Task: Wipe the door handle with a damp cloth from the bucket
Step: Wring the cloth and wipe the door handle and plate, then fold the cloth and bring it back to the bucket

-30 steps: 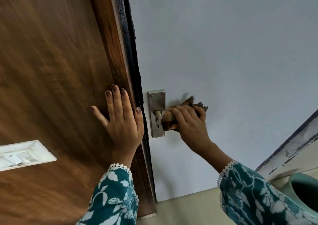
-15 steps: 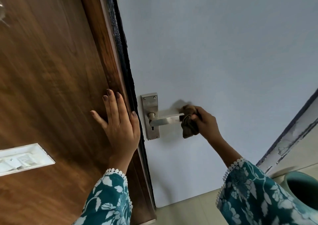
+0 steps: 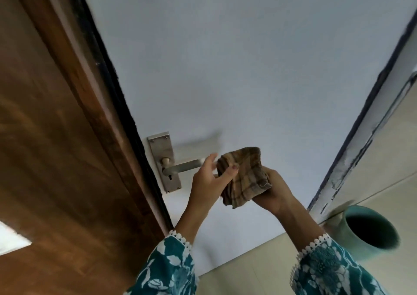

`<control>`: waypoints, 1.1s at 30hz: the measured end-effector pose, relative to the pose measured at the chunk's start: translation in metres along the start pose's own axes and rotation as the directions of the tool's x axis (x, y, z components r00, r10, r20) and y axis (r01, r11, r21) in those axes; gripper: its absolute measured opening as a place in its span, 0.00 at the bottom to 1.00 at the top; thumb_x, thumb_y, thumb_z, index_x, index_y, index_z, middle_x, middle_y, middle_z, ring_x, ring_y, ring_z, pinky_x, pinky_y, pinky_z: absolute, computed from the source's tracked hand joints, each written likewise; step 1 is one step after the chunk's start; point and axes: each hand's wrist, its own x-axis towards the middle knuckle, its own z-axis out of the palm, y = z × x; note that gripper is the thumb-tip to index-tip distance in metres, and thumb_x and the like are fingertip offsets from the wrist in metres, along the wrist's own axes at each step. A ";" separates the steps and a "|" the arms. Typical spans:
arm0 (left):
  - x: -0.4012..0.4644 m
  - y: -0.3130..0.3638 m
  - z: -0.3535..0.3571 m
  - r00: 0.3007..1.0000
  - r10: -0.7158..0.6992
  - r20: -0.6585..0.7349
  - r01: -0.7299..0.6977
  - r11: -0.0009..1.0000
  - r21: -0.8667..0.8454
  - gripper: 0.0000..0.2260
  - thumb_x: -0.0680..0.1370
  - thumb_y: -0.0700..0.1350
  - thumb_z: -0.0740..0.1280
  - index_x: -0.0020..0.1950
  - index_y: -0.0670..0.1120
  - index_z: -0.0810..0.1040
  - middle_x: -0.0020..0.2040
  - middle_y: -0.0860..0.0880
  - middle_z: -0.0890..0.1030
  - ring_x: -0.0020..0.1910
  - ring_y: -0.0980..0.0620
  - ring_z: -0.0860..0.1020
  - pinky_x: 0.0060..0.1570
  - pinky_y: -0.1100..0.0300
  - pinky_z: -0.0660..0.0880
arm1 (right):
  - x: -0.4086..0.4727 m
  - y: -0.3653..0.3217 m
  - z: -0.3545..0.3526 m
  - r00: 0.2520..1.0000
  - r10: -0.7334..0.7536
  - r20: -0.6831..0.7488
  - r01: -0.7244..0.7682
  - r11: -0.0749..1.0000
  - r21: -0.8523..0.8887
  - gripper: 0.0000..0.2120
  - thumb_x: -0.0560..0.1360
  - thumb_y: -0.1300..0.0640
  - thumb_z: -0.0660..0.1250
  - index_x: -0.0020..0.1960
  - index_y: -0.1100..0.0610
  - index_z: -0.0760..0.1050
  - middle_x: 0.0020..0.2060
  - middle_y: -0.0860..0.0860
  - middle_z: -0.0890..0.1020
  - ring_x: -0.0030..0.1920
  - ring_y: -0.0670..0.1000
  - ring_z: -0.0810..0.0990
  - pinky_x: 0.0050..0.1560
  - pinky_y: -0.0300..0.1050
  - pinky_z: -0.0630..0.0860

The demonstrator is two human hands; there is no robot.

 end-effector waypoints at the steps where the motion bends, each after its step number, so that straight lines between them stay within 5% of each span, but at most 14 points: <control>1: 0.004 -0.001 0.006 1.000 0.000 0.006 -0.001 1.000 0.025 0.19 0.72 0.52 0.72 0.61 0.49 0.76 0.56 0.55 0.80 0.54 0.53 0.79 0.54 0.55 0.77 | -0.003 -0.002 -0.005 1.000 0.014 0.003 -0.014 1.000 0.018 0.26 0.80 0.61 0.51 0.34 0.63 0.84 0.36 0.59 0.85 0.36 0.54 0.85 0.36 0.46 0.82; 3: 0.010 -0.001 0.022 1.000 -0.003 -0.010 0.004 0.997 0.081 0.09 0.71 0.48 0.73 0.49 0.48 0.80 0.45 0.49 0.84 0.47 0.49 0.82 0.49 0.46 0.80 | -0.007 -0.010 -0.018 0.999 0.027 -0.026 -0.025 0.998 0.055 0.28 0.80 0.49 0.51 0.39 0.62 0.85 0.41 0.58 0.86 0.41 0.54 0.85 0.42 0.48 0.81; 6: 0.016 0.001 0.060 1.000 -0.010 -0.014 0.012 0.990 0.144 0.06 0.71 0.43 0.73 0.47 0.46 0.80 0.42 0.48 0.84 0.43 0.50 0.83 0.45 0.49 0.81 | -0.019 -0.027 -0.055 0.993 0.030 -0.114 -0.026 0.999 0.034 0.31 0.78 0.38 0.51 0.49 0.62 0.82 0.48 0.60 0.84 0.49 0.56 0.84 0.51 0.52 0.75; 10: 0.023 0.008 0.136 0.995 -0.027 0.095 0.018 0.995 0.101 0.06 0.72 0.42 0.73 0.46 0.50 0.79 0.43 0.50 0.84 0.43 0.52 0.83 0.44 0.54 0.81 | -0.051 -0.061 -0.123 0.983 -0.015 -0.181 -0.024 0.977 -0.210 0.17 0.76 0.51 0.62 0.53 0.63 0.79 0.47 0.58 0.85 0.47 0.55 0.84 0.47 0.47 0.79; 14: 0.030 0.015 0.232 0.954 -0.138 0.265 0.161 0.985 -0.069 0.08 0.73 0.42 0.72 0.51 0.46 0.80 0.46 0.48 0.84 0.45 0.50 0.83 0.38 0.56 0.80 | -0.087 -0.100 -0.214 0.950 -0.019 -0.311 -0.034 0.986 -0.164 0.09 0.73 0.62 0.66 0.51 0.65 0.78 0.43 0.59 0.85 0.41 0.55 0.84 0.43 0.46 0.82; 19: 0.029 0.009 0.359 0.859 -0.240 0.453 0.319 0.942 -0.106 0.09 0.75 0.40 0.69 0.54 0.43 0.79 0.46 0.47 0.84 0.44 0.50 0.82 0.37 0.59 0.77 | -0.129 -0.138 -0.327 0.888 -0.043 -0.458 -0.028 0.989 -0.146 0.11 0.74 0.63 0.67 0.55 0.66 0.77 0.46 0.59 0.84 0.43 0.55 0.84 0.41 0.45 0.81; 23: 0.038 0.000 0.438 0.867 -0.275 0.415 0.328 0.943 -0.061 0.06 0.76 0.40 0.68 0.52 0.46 0.79 0.49 0.49 0.82 0.46 0.54 0.80 0.39 0.65 0.76 | -0.147 -0.159 -0.407 0.800 -0.024 -0.599 -0.031 0.996 -0.081 0.09 0.75 0.64 0.65 0.53 0.65 0.77 0.44 0.58 0.84 0.39 0.52 0.84 0.39 0.44 0.82; 28: 0.072 -0.017 0.500 0.792 -0.366 0.488 0.423 0.906 -0.008 0.08 0.77 0.40 0.67 0.55 0.41 0.79 0.49 0.42 0.84 0.47 0.43 0.82 0.48 0.54 0.79 | -0.147 -0.184 -0.498 0.710 0.025 -0.703 -0.039 0.999 -0.004 0.06 0.75 0.64 0.65 0.51 0.65 0.76 0.43 0.59 0.82 0.39 0.53 0.83 0.39 0.45 0.82; 33: 0.125 -0.048 0.564 0.707 -0.471 0.527 0.545 0.838 0.017 0.06 0.78 0.42 0.65 0.52 0.42 0.79 0.49 0.41 0.83 0.47 0.42 0.81 0.48 0.52 0.77 | -0.129 -0.208 -0.580 0.612 0.080 -0.787 -0.021 0.996 0.085 0.08 0.75 0.66 0.65 0.53 0.67 0.75 0.45 0.60 0.82 0.41 0.55 0.83 0.34 0.45 0.82</control>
